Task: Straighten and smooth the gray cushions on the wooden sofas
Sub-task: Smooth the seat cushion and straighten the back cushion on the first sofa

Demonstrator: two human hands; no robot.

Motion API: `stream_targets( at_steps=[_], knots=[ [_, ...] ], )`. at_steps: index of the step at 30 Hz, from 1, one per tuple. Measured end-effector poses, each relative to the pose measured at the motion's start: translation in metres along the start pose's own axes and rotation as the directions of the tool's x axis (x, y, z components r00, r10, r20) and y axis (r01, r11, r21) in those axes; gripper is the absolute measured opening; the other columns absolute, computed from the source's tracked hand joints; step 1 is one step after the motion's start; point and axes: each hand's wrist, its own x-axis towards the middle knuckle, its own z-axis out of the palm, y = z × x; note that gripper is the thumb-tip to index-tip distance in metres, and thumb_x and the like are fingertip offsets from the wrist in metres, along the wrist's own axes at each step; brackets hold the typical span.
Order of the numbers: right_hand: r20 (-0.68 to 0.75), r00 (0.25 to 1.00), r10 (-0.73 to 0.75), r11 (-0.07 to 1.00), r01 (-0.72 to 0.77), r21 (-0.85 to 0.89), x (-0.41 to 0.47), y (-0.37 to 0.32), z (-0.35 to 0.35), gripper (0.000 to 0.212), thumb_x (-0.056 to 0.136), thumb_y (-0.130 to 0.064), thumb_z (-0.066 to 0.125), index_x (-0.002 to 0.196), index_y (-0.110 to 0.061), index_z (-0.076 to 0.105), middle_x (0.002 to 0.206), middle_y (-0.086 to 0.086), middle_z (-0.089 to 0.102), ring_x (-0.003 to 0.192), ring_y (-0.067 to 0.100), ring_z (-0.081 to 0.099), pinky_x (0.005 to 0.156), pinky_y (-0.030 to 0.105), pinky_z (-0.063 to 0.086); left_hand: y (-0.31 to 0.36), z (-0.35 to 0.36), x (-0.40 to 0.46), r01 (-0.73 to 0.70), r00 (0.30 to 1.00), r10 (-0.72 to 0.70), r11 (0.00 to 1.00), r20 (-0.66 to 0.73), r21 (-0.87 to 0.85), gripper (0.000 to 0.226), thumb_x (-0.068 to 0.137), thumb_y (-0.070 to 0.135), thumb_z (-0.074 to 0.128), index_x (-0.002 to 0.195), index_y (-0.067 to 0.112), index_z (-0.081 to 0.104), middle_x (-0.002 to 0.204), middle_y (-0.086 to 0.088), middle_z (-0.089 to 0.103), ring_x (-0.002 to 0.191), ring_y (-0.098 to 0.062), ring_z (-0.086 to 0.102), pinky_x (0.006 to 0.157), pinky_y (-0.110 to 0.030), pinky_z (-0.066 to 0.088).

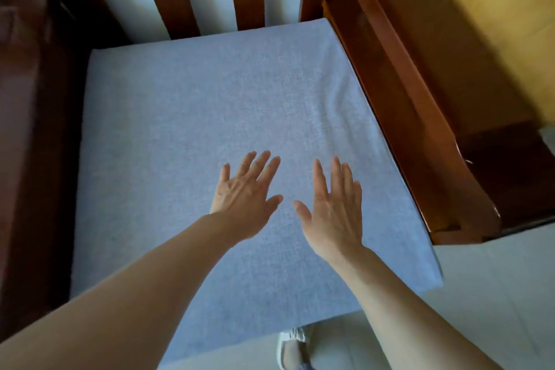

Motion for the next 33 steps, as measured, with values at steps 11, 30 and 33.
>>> stream_targets(
  at_steps=[11,30,33],
  knots=[
    [0.042,0.994,-0.104,0.994,0.106,-0.037,-0.096,-0.010,0.063,0.073,0.096,-0.046,0.046,0.154,-0.020,0.010,0.160,0.013,-0.002,0.147,0.030,-0.002,0.118,0.045,0.001,-0.005,0.086,-0.121,0.109,0.992,-0.104,0.992,0.068,-0.067,0.069,0.099,0.052,0.025,0.152,0.024,-0.009,0.160,0.006,-0.012,0.146,-0.015,-0.013,0.116,-0.049,-0.001],
    [-0.439,0.794,-0.420,0.907,0.367,-0.204,-0.118,0.052,0.210,0.058,0.095,-0.051,0.031,0.144,-0.021,0.042,0.152,0.008,0.035,0.141,0.032,0.030,0.111,0.054,0.020,0.013,0.247,-0.138,0.176,0.824,-0.193,0.981,-0.533,-0.082,0.058,0.094,0.052,0.031,0.145,0.027,0.037,0.155,-0.003,0.029,0.142,-0.026,0.024,0.107,-0.053,0.019],
    [-0.506,0.743,-0.437,0.899,0.370,-0.233,-0.111,0.052,0.218,0.057,0.095,-0.050,0.028,0.142,-0.022,0.044,0.151,0.004,0.037,0.140,0.030,0.033,0.110,0.054,0.022,0.011,0.251,-0.132,0.167,0.788,-0.171,0.984,-0.592,-0.061,0.057,0.094,0.051,0.031,0.144,0.026,0.040,0.154,-0.003,0.031,0.141,-0.025,0.027,0.107,-0.052,0.022]
  ],
)
